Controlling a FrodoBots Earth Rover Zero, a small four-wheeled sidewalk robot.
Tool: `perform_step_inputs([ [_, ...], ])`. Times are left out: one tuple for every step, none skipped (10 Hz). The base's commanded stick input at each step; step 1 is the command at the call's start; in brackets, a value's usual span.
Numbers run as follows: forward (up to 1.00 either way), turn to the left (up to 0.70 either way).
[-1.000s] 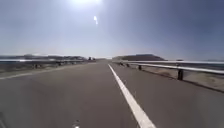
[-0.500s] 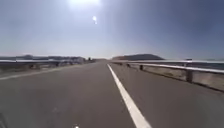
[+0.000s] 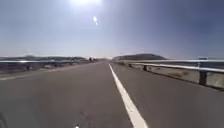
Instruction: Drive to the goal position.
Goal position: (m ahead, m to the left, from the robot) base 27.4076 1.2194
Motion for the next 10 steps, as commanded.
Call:
perform_step_inputs([
  [1.00, 0.00],
  [1.00, 0.00],
  [1.00, 0.00],
  [1.00, 0.04],
  [1.00, 0.17],
  [1.00, 0.00],
  [1.00, 0.00],
  [1.00, 0.00],
  [1.00, 0.00],
  [1.00, 0.00],
])
